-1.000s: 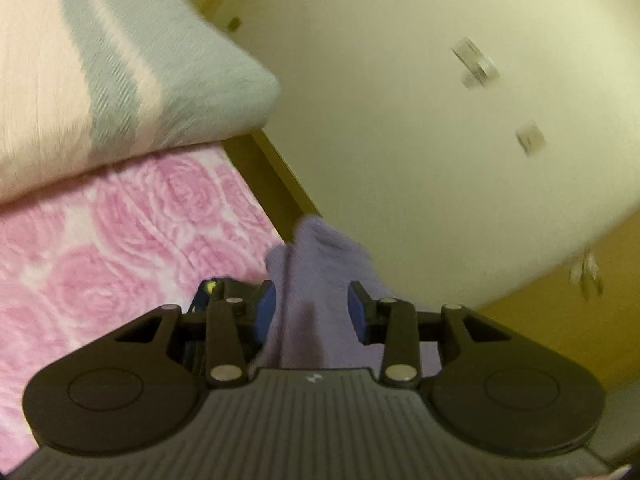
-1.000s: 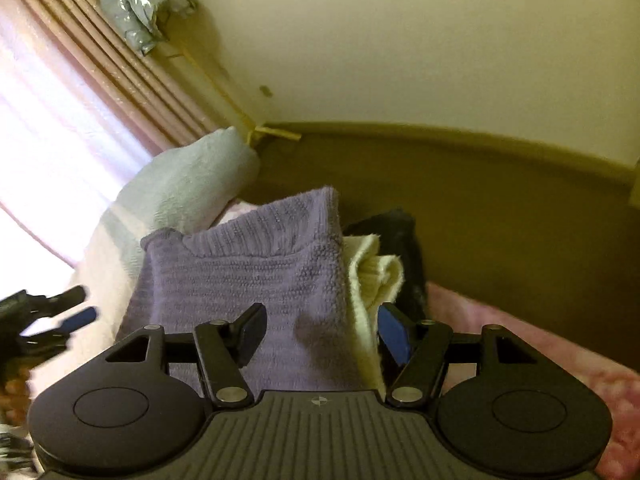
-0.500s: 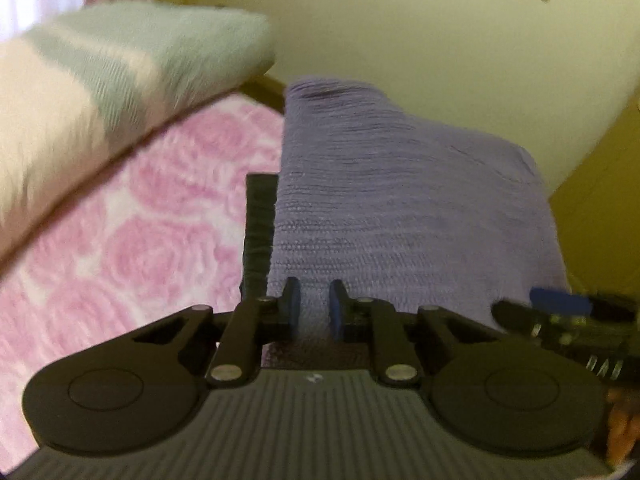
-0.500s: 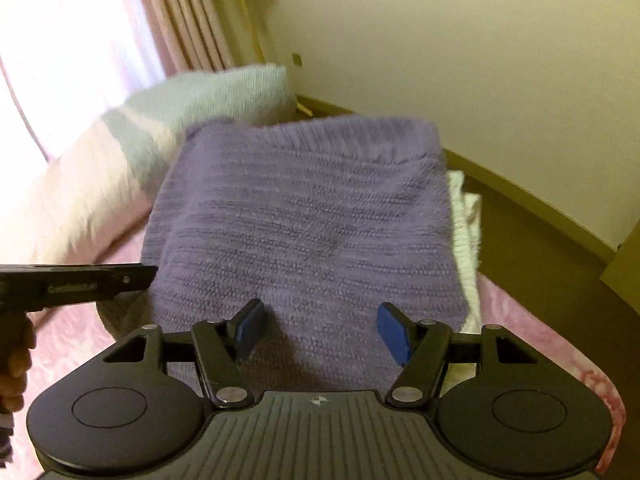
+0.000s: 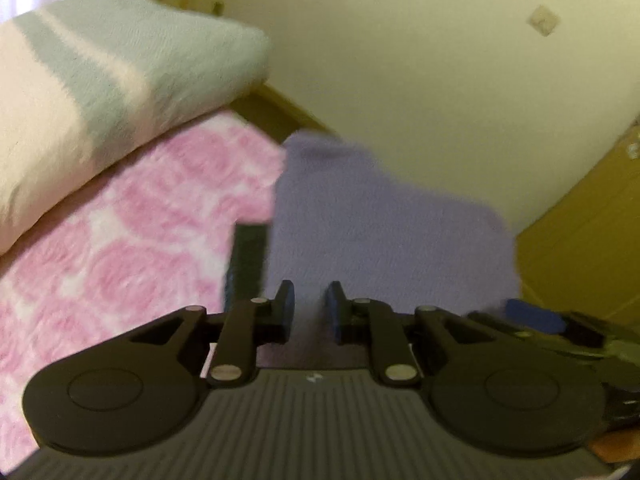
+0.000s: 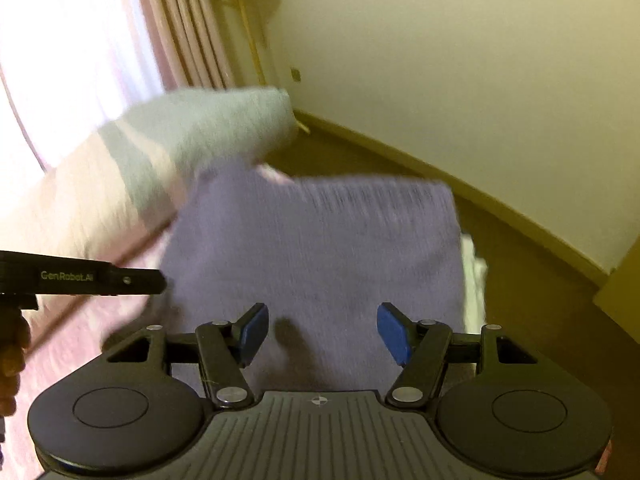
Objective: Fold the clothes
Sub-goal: 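Lower the cardigan onto the dark clothes stack with both grippers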
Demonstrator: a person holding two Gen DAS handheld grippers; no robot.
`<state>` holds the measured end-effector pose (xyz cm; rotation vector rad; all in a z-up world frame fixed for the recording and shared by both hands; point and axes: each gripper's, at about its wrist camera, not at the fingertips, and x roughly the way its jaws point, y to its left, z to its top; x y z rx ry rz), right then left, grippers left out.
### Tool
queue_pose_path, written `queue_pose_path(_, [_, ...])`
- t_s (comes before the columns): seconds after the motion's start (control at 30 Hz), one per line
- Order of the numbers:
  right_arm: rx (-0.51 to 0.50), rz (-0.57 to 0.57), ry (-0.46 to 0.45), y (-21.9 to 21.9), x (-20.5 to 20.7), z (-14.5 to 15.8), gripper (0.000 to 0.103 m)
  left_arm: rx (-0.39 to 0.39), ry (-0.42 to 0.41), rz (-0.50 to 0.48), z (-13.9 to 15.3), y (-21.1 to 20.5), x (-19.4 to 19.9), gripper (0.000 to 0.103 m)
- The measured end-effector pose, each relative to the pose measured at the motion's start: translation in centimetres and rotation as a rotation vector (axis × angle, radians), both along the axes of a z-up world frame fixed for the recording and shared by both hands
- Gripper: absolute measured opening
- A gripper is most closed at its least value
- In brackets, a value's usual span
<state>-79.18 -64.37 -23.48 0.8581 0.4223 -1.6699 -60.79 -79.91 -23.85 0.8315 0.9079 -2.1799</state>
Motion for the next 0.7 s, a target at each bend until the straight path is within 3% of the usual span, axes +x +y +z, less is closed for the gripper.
queue_pose_path(0.07, [-0.013, -0.002, -0.013, -0.9, -0.2, 0.1, 0.065, -0.001, 0.017, -0.049, 0.6, -0.2, -1.3, 0.014])
queue_pose_path(0.2, [0.045, -0.025, -0.013, -3.4, -0.9, -1.7, 0.065, 0.026, -0.094, -0.129, -2.0, -1.2, -4.2, 0.016])
queue_pose_path(0.23, [0.066, -0.021, -0.013, -3.8, -1.0, -2.2, 0.065, 0.041, -0.098, -0.121, -3.0, -1.6, -4.3, 0.021])
queue_pose_path(0.33, [0.127, 0.004, 0.022, -5.5, -0.5, -3.6, 0.065, 0.082, -0.068, -0.093, -5.0, -2.9, -3.8, 0.021])
queue_pose_path(0.43, [0.155, 0.013, 0.064, -6.6, 0.2, -4.8, 0.065, 0.052, -0.079, -0.091, -5.8, -2.9, -3.9, 0.022])
queue_pose_path(0.57, [0.165, 0.015, 0.070, -7.2, 0.1, -5.1, 0.065, 0.048, -0.105, -0.087, -5.3, -2.7, -4.4, 0.022])
queue_pose_path(0.7, [0.153, 0.010, -0.018, -7.1, -1.6, -3.0, 0.065, 0.044, -0.078, -0.078, -2.5, -3.0, -4.3, 0.021])
